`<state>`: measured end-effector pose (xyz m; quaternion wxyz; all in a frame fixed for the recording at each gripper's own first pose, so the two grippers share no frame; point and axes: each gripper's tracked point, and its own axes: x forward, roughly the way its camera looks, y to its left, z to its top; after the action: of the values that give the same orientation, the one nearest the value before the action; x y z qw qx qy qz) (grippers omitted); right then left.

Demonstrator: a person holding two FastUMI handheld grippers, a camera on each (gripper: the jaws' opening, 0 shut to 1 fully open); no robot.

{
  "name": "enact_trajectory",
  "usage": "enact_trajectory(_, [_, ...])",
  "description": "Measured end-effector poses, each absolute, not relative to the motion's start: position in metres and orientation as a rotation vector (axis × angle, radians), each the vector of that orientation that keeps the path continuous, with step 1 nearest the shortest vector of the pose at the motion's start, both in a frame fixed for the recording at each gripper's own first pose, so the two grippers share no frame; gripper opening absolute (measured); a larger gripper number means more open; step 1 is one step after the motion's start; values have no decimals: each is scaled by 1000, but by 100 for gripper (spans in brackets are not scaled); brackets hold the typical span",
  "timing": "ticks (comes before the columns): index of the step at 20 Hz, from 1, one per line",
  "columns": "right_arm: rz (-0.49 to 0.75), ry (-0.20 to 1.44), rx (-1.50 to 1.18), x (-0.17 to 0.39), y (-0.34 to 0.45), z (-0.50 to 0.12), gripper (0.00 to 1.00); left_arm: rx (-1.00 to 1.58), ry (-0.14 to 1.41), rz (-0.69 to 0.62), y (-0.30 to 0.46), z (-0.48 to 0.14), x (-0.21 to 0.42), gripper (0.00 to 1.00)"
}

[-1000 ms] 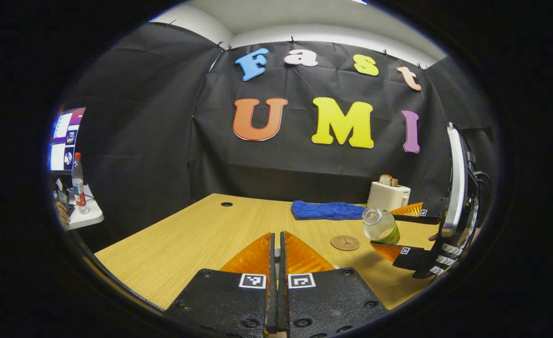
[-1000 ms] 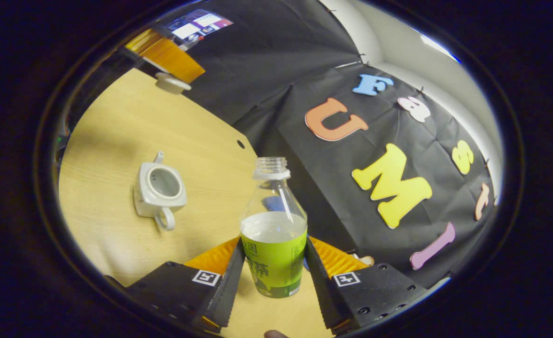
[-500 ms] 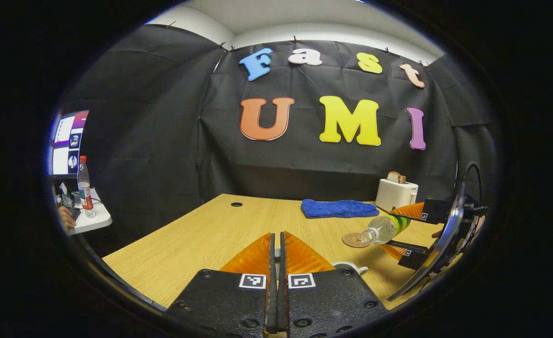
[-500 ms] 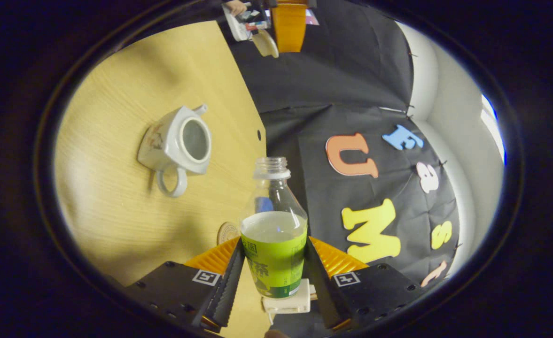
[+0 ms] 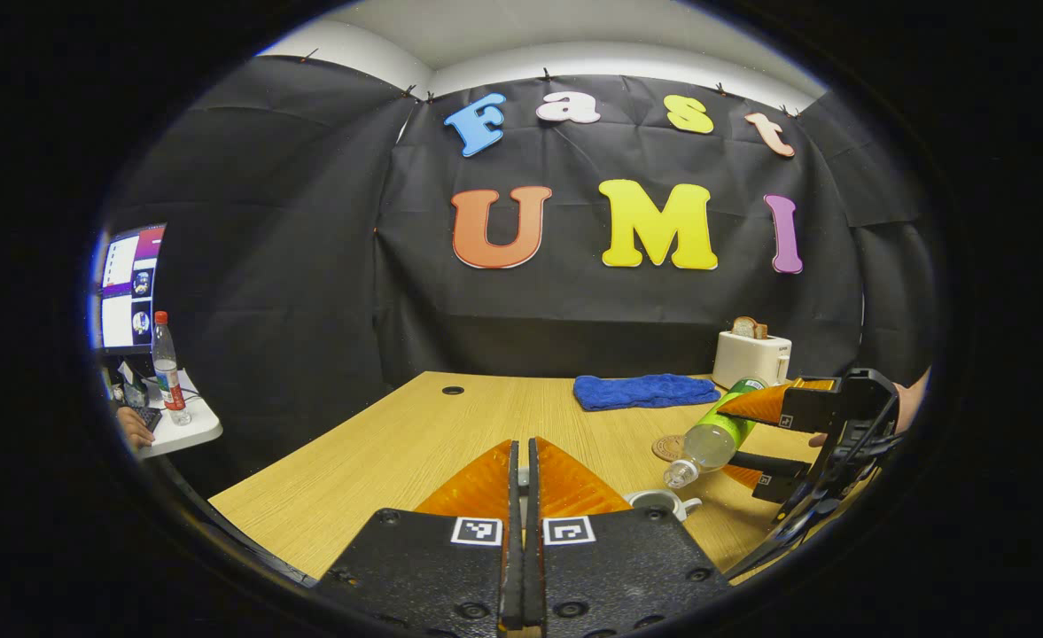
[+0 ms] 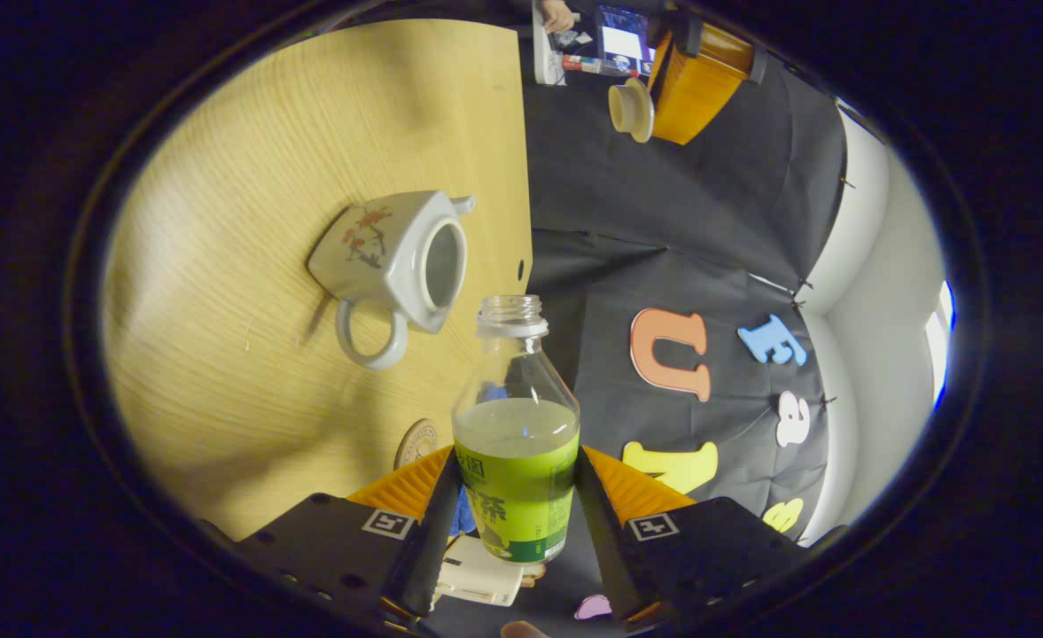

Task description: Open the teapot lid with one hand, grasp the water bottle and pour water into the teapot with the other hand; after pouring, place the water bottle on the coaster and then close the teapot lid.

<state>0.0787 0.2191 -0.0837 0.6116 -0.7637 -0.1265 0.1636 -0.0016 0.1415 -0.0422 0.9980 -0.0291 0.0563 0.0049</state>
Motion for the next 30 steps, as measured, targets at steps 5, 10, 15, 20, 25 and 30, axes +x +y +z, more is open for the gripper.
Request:
enact_trajectory(5, [357,-361,-1880,80,227,-71,72,-69,115,2,142,-44,-1,3])
enact_trajectory(10, [346,-417,-1966,78,238,-62,72,-74,113,-4,142,-44,-1,3])
enact_trajectory(15, [336,-447,-2043,81,238,-53,72,-68,115,-23,140,-46,0,3])
enact_trajectory(20, [322,-482,-2101,83,239,-48,72,-75,118,-38,139,-48,1,3])
enact_trajectory(25, [307,-520,-2153,77,243,-48,72,-61,136,-50,136,-57,4,3])
enact_trajectory(30, [310,-523,-2165,79,246,-48,72,-64,140,-55,137,-59,5,3])
